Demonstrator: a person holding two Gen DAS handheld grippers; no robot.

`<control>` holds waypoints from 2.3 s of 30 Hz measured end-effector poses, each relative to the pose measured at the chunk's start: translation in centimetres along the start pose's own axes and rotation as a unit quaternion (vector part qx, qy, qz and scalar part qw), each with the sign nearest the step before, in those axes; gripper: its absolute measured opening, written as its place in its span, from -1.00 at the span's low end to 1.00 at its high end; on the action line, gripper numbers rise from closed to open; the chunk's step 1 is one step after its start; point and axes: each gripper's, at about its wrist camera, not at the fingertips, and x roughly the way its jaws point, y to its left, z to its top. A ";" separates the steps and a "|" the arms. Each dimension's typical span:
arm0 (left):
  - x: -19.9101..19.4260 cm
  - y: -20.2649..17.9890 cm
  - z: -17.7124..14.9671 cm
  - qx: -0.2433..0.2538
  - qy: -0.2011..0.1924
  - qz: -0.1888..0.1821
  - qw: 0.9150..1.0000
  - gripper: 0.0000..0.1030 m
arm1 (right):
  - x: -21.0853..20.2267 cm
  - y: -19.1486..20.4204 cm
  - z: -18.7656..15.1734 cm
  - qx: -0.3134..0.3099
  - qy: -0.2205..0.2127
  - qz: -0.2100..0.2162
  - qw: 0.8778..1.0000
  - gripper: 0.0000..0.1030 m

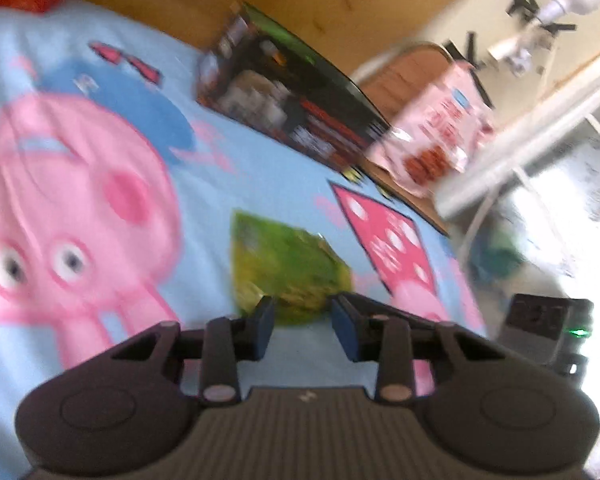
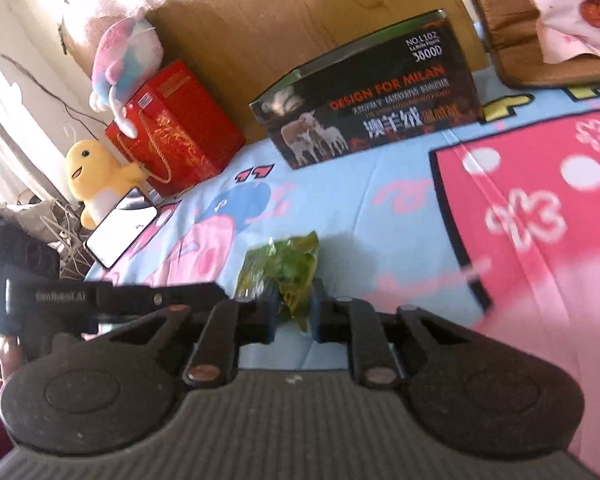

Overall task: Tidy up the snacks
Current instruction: 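Grasp the green pastry bag with the left tool, then drop the green pastry bag into the tin box with the left tool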

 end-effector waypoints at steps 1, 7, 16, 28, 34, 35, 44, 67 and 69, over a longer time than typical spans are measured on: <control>0.1 -0.5 -0.4 0.013 -0.001 0.002 1.000 -0.37 | -0.4 0.2 -0.6 0.003 0.000 0.004 1.000 -0.70; -0.1 -0.9 -1.3 0.018 -0.002 0.004 1.000 -0.37 | -0.4 0.6 -1.4 0.036 0.000 0.019 0.999 -0.72; -4.0 0.5 -0.8 -0.015 -0.046 0.037 0.998 0.21 | -0.1 -1.3 -1.5 0.156 0.011 0.063 0.986 -0.79; -2.6 1.5 0.0 -0.068 -0.029 -0.033 0.997 -0.26 | -2.0 -3.2 -3.0 0.251 0.023 0.146 0.957 -0.80; -2.0 -0.5 0.8 -0.027 -0.025 0.000 0.999 -0.68 | -2.3 -2.7 -2.2 0.215 0.015 0.130 0.968 -0.80; -2.2 -0.9 1.3 -0.018 -0.029 0.000 0.999 -0.68 | -2.2 -2.6 -1.8 0.204 0.012 0.126 0.971 -0.80; -1.2 -4.8 8.0 0.066 -0.060 0.030 0.996 -0.68 | -2.3 -1.1 4.0 0.102 -0.041 0.100 0.989 -0.80; 4.1 -4.2 16.7 0.099 -0.099 0.117 0.983 -0.39 | 5.7 -3.5 14.9 -0.041 -0.111 -0.041 0.992 -0.52; 2.0 -4.5 14.9 0.099 -0.107 0.106 0.984 -0.39 | 4.1 -2.9 13.6 -0.038 -0.124 -0.046 0.990 -0.52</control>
